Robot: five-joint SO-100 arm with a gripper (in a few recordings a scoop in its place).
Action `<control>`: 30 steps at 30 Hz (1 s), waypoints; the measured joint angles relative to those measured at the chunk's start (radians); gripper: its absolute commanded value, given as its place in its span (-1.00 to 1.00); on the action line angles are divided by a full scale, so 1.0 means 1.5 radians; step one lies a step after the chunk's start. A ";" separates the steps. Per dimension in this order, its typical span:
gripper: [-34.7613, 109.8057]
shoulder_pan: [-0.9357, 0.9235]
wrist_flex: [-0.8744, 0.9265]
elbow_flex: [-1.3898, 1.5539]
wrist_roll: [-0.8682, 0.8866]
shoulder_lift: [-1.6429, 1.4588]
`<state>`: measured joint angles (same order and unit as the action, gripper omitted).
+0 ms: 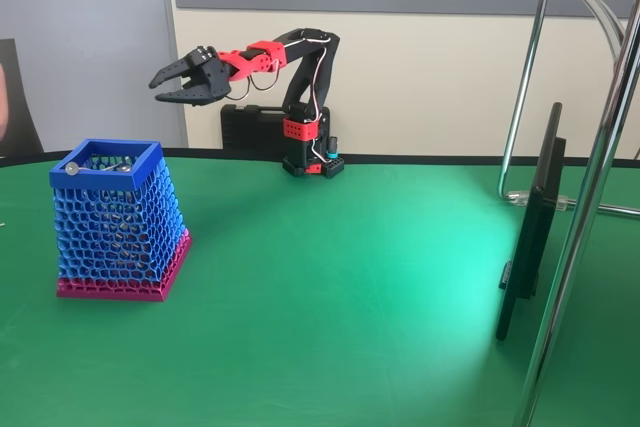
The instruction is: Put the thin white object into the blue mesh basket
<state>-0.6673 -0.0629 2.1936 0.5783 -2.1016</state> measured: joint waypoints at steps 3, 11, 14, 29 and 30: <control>-0.43 0.034 0.003 0.065 -0.063 -0.071; -0.51 0.131 0.060 0.197 -0.197 -0.228; -0.51 0.166 0.122 0.224 -0.227 -0.276; -0.51 0.332 0.389 0.403 -0.379 -0.539; -0.51 0.337 0.397 0.413 -0.392 -0.552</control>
<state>-0.1611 0.5323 2.8133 -0.0092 -2.9299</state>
